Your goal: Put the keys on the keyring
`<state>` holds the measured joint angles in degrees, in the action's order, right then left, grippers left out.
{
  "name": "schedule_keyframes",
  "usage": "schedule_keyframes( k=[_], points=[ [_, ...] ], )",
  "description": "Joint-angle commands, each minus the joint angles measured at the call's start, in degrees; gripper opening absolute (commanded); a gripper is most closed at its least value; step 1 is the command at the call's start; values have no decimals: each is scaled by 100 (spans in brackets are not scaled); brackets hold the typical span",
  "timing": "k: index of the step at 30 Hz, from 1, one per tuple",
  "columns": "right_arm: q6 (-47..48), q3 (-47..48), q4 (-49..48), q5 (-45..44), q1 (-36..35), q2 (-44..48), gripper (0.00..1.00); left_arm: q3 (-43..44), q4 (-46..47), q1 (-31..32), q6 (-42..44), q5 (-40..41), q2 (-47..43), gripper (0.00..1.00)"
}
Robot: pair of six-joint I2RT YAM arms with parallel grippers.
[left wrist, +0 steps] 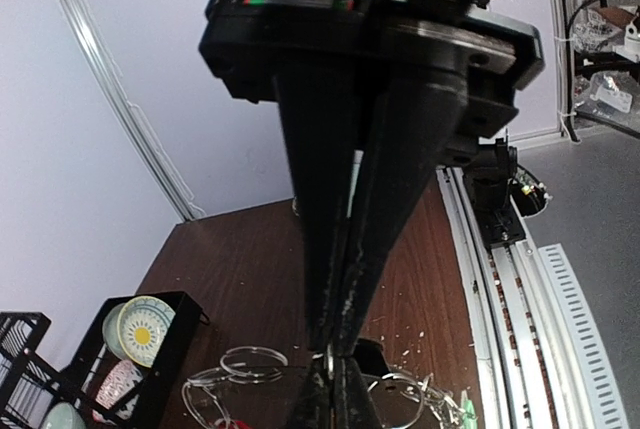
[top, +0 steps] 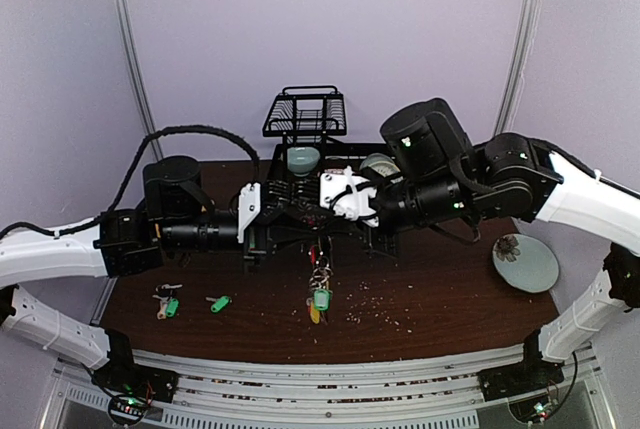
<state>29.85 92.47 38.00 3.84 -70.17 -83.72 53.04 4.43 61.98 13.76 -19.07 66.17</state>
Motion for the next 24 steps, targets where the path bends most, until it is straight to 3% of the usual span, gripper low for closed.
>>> schedule_keyframes(
  k=[1, 4, 6, 12, 17, 24],
  points=[
    [4, 150, -213, 56, -33, -21, 0, -39, 380, -2, -24, -47, -126, 0],
    [-108, 28, -363, -3, -35, 27, 1, -141, 581, -1, -24, -38, -216, 0],
    [-204, -212, -548, 171, 94, 163, 12, -351, 936, -1, -40, -38, -362, 0],
    [-824, -1214, -1691, 1944, 722, 813, 29, -628, 1396, -1, 42, -145, -561, 0],
    [-1167, -1537, -2278, 2253, 729, 809, 29, -620, 1444, -1, 100, -238, -566, 0],
    [-1260, -1501, -2342, 2416, 731, 668, 17, -667, 1539, -1, 120, -343, -600, 0]
  ],
)
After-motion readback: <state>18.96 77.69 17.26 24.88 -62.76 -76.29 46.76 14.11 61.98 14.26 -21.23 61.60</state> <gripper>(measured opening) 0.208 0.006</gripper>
